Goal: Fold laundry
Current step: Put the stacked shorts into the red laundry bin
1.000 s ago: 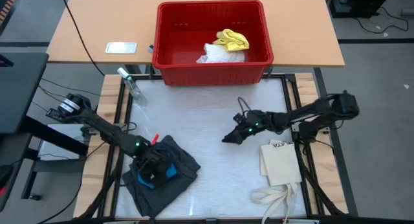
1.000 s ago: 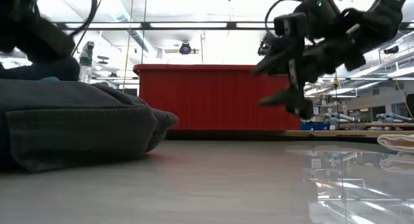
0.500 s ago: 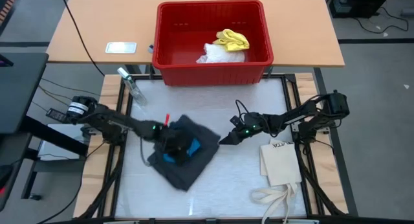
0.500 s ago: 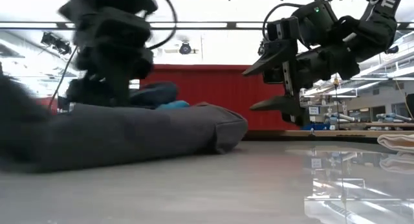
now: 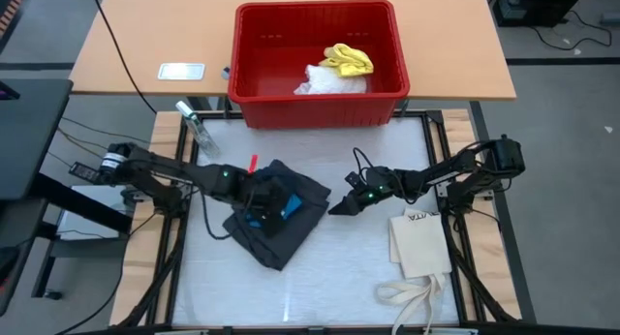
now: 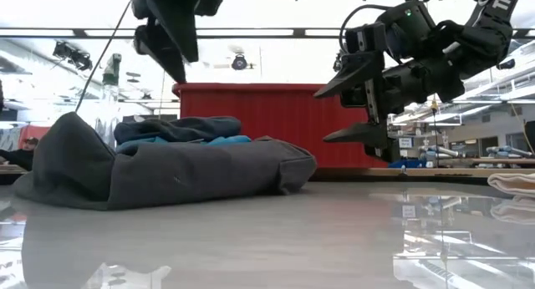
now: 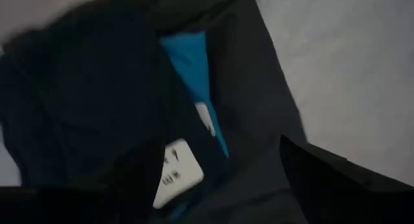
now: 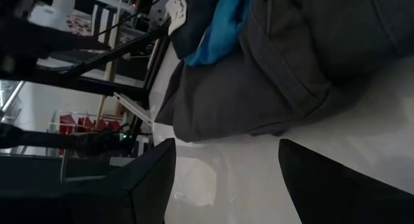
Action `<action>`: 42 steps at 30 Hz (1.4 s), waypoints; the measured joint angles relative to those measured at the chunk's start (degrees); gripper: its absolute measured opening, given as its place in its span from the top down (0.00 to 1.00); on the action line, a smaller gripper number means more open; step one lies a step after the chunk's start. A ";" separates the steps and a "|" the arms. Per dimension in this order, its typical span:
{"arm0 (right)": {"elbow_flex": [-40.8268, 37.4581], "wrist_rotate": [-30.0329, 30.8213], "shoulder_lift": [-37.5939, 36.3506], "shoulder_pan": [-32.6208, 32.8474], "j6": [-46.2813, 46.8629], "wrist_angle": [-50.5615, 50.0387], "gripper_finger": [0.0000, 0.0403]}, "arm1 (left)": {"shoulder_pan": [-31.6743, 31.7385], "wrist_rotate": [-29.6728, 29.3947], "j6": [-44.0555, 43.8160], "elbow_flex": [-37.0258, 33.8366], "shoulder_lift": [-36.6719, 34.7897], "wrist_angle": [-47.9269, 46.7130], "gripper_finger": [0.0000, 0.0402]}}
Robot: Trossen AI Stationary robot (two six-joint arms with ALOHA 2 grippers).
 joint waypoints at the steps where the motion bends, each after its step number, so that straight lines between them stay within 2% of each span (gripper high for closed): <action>1: 0.00 0.03 0.00 0.00 -0.02 -0.03 0.32 | -0.60 -1.72 1.29 -0.03 0.48 0.41 0.22; 7: 0.00 0.14 0.00 0.00 -0.55 -0.03 0.32 | -2.01 -3.32 6.05 -0.09 8.83 1.99 0.15; 12: 0.00 0.12 0.00 0.00 -0.59 -0.07 0.32 | -1.75 -8.90 4.17 -0.12 16.56 0.96 0.09; 18: 0.00 -1.55 0.00 0.00 -0.22 -0.24 0.32 | -1.10 -12.38 -0.27 0.03 23.89 -1.31 0.11; 20: 0.00 -2.05 0.00 0.02 -0.20 -0.33 0.32 | -1.05 -12.84 -0.27 0.16 25.18 -1.43 0.16; 23: 0.00 -2.23 0.00 0.23 -0.18 -0.46 0.32 | -1.11 -12.97 -0.05 0.21 26.02 -0.89 0.28; 31: 0.00 -2.54 0.00 0.37 -0.41 -0.48 0.32 | -0.41 -13.04 0.00 0.42 26.17 -2.05 0.87; 36: 0.00 -3.76 0.00 0.37 -1.06 -0.48 0.32 | 0.78 -11.90 2.37 7.19 26.40 -14.13 0.89; 42: -0.04 -5.66 -0.02 -0.75 -1.82 -0.50 0.32 | 0.59 -15.76 6.61 21.18 25.22 -29.39 0.89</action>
